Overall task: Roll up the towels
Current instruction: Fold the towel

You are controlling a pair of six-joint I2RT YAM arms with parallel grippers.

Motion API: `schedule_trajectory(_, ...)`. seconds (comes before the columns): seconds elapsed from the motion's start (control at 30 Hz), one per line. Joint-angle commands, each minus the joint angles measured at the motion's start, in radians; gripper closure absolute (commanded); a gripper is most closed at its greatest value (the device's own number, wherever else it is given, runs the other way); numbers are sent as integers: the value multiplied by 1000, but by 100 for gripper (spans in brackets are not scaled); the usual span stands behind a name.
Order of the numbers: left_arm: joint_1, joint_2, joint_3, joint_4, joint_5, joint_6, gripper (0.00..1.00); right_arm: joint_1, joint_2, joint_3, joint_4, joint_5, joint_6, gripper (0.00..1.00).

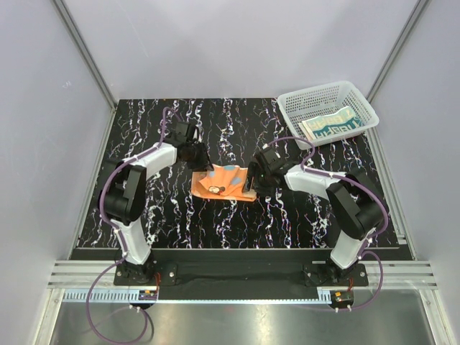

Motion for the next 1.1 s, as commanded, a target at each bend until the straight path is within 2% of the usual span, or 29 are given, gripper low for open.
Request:
schedule_trajectory(0.0,-3,23,26,31,31,23,76,-4,33,-47,11,-15,5,29)
schedule_trajectory(0.03,-3,28,33,26,26,23,90,-2,32,-55,13,-16,7,29)
schedule_trajectory(0.1,-3,21,32,10,17,25,100,-4,27,-78,21,-16,10,30)
schedule_trajectory(0.33,2,-72,23,-74,-130,14,100,-4,7,-142,27,1,24,39)
schedule_trajectory(0.43,10,-121,1,-82,-152,8,100,-4,1,-147,22,1,30,57)
schedule_trajectory(0.47,10,-141,-3,-88,-163,8,100,-4,4,-145,18,1,33,69)
schedule_trajectory(0.57,11,-167,-25,-98,-210,11,100,-4,6,-141,10,4,37,83)
schedule_trajectory(0.73,17,-184,-88,-92,-270,12,100,-4,0,-124,-41,10,48,81)
schedule_trajectory(0.8,17,-180,-114,-82,-284,11,98,-4,-13,-124,-59,11,45,76)
schedule_trajectory(0.83,17,-180,-123,-77,-290,3,84,-4,-17,-122,-62,8,41,58)
schedule_trajectory(0.87,17,-181,-129,-72,-292,-1,74,-4,-19,-121,-70,7,36,47)
schedule_trajectory(0.93,17,-198,-152,-60,-322,-12,49,-4,-28,-110,-102,7,18,30)
schedule_trajectory(0.97,17,-207,-158,-66,-339,-17,32,-4,-40,-107,-122,8,15,29)
schedule_trajectory(1.07,17,-242,-155,-110,-420,-34,17,-4,-83,-101,-151,19,2,25)
